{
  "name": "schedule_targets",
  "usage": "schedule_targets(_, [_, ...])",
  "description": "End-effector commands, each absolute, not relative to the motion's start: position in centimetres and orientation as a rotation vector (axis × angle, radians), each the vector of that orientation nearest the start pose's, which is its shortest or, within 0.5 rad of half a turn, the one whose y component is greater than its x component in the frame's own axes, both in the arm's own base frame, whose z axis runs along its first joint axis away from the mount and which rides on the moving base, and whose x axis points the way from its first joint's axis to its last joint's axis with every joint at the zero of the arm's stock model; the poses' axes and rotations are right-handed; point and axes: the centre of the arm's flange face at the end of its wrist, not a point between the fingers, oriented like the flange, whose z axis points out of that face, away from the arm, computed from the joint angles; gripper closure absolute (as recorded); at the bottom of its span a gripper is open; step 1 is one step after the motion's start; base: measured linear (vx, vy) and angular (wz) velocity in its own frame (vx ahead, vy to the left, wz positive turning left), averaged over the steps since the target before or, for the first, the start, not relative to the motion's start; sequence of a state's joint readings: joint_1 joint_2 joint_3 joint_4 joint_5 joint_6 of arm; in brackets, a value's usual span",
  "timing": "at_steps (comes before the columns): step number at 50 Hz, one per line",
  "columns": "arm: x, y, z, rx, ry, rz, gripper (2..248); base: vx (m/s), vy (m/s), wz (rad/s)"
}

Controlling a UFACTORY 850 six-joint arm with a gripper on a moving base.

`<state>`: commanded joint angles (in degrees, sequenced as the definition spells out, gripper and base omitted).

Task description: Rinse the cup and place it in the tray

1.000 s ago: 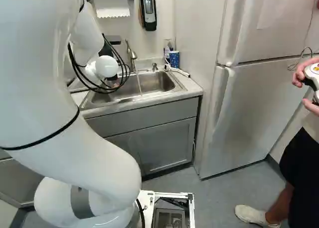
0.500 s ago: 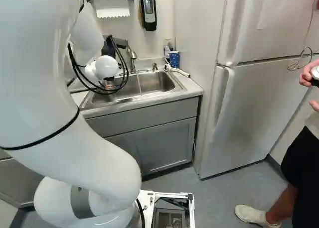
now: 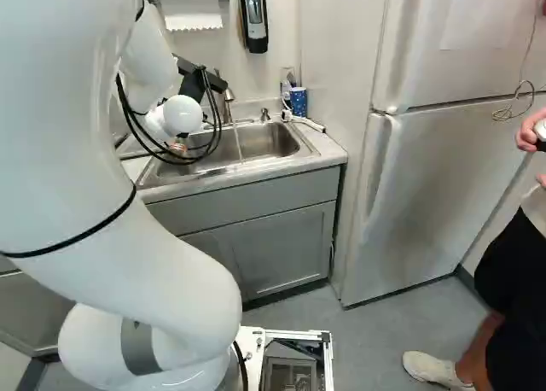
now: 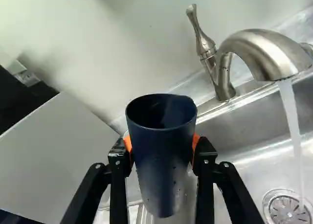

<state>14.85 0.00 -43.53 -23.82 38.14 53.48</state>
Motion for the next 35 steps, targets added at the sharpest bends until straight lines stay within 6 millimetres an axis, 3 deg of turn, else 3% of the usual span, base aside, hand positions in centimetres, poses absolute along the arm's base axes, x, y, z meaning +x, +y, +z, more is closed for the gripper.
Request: schedule_targets(35, [46.58,14.67,53.21,-1.847,0.47,-1.145,125,0.0,0.0,0.0])
